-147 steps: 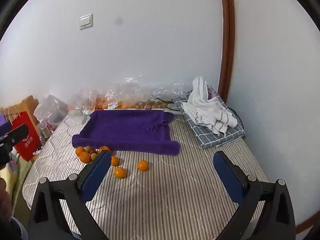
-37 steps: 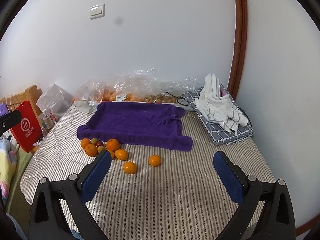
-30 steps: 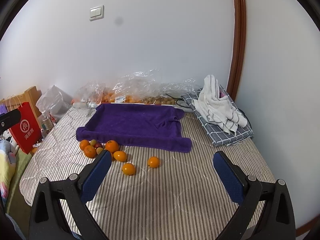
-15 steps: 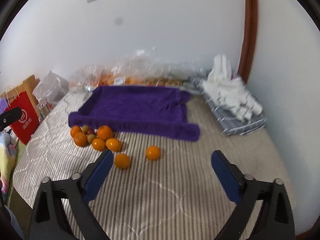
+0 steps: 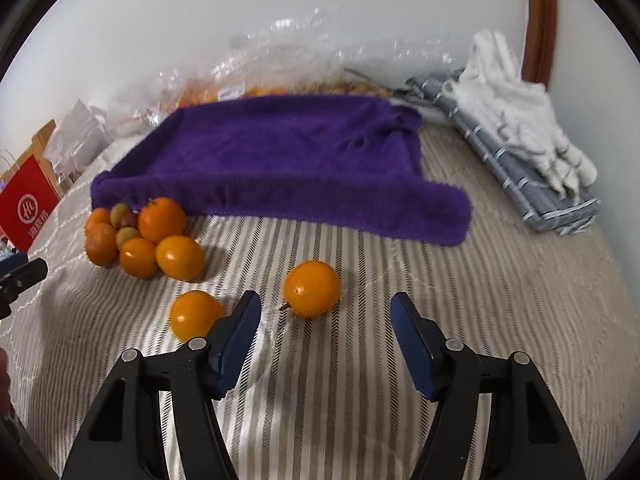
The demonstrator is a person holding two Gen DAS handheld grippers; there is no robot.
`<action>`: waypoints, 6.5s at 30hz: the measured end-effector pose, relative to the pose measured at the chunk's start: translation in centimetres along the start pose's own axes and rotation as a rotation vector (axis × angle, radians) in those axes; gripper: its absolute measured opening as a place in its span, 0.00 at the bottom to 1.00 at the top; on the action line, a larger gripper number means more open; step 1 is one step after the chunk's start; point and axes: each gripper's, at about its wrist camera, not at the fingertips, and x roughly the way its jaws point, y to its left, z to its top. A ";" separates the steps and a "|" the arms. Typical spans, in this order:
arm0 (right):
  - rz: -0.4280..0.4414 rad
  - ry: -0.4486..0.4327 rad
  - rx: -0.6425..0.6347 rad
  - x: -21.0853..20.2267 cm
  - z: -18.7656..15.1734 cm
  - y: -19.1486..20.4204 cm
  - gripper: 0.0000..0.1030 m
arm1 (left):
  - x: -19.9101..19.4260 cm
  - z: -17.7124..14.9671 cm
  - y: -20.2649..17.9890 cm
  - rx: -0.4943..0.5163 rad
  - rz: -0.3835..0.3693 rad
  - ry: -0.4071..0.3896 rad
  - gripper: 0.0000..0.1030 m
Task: Organize fruits
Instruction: 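Grasp a small orange with the right tool while the left tool grasps a large orange, then carry both held oranges over the purple towel with both tools, then open the right tool and the left tool, releasing oranges onto the towel, then grasp another orange with the right tool while the left tool grasps a large orange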
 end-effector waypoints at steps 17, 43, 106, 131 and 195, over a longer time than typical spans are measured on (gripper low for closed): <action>0.041 0.014 0.026 1.8 0.2 -0.9 0.32 | 4.2 1.8 -3.9 0.009 -0.172 0.056 0.73; 0.122 -0.030 0.079 0.8 -0.1 -1.8 0.32 | 3.1 2.0 -3.0 -0.052 -0.285 0.016 0.38; 0.055 0.015 0.013 12.9 16.4 -2.1 0.32 | 17.3 19.1 -6.7 0.037 -0.188 0.133 0.38; 0.050 0.028 0.003 13.7 15.8 -1.6 0.45 | 17.4 18.9 -7.3 0.067 -0.155 0.158 0.46; 0.182 0.004 -0.125 -0.1 -1.0 5.7 0.35 | 1.8 2.4 -0.2 -0.011 -0.158 0.049 0.51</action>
